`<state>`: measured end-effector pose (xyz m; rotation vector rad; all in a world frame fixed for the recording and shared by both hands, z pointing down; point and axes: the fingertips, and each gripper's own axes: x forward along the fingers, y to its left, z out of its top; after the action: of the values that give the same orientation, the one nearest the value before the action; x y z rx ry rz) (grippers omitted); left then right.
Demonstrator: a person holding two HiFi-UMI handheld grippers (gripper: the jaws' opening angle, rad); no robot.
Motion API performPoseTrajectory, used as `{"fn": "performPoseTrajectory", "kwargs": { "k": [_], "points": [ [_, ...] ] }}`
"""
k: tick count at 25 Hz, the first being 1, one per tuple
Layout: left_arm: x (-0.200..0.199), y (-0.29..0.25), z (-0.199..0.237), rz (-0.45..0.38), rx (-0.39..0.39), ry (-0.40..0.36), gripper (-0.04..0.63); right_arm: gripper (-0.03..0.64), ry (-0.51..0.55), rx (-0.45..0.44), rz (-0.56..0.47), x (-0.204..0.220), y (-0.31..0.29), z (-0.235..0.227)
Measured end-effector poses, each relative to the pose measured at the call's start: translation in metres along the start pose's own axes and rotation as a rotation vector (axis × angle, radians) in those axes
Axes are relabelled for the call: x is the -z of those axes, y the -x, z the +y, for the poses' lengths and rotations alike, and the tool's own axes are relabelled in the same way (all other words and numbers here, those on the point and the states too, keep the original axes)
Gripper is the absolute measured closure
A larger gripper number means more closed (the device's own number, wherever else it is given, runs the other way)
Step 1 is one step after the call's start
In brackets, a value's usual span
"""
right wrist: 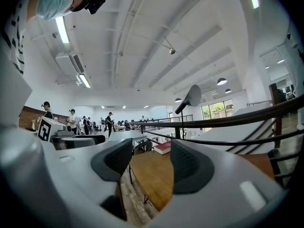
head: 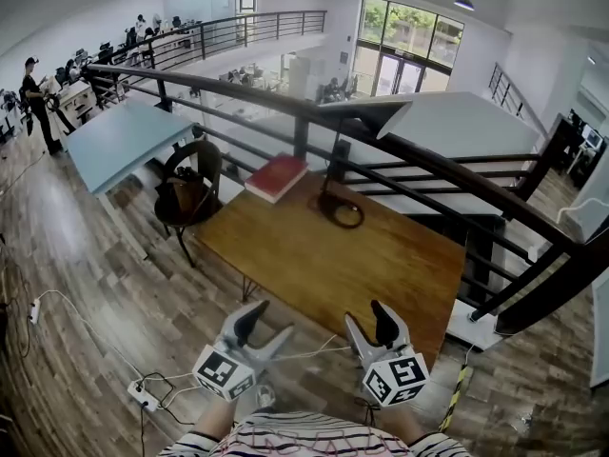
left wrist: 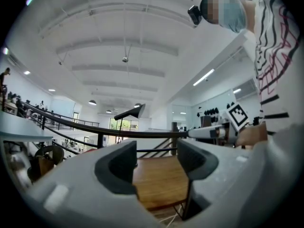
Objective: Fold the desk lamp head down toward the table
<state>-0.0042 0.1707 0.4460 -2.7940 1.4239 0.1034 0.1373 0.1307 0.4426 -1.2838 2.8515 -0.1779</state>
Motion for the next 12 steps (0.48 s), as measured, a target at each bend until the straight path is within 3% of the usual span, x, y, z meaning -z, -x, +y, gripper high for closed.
{"fn": "performPoseTrajectory", "kwargs": {
  "k": [12],
  "points": [
    [-0.015,0.008,0.123,0.011,0.07,-0.019,0.331,0.364,-0.053,0.155,-0.051,-0.022,-0.096,0.017]
  ]
}}
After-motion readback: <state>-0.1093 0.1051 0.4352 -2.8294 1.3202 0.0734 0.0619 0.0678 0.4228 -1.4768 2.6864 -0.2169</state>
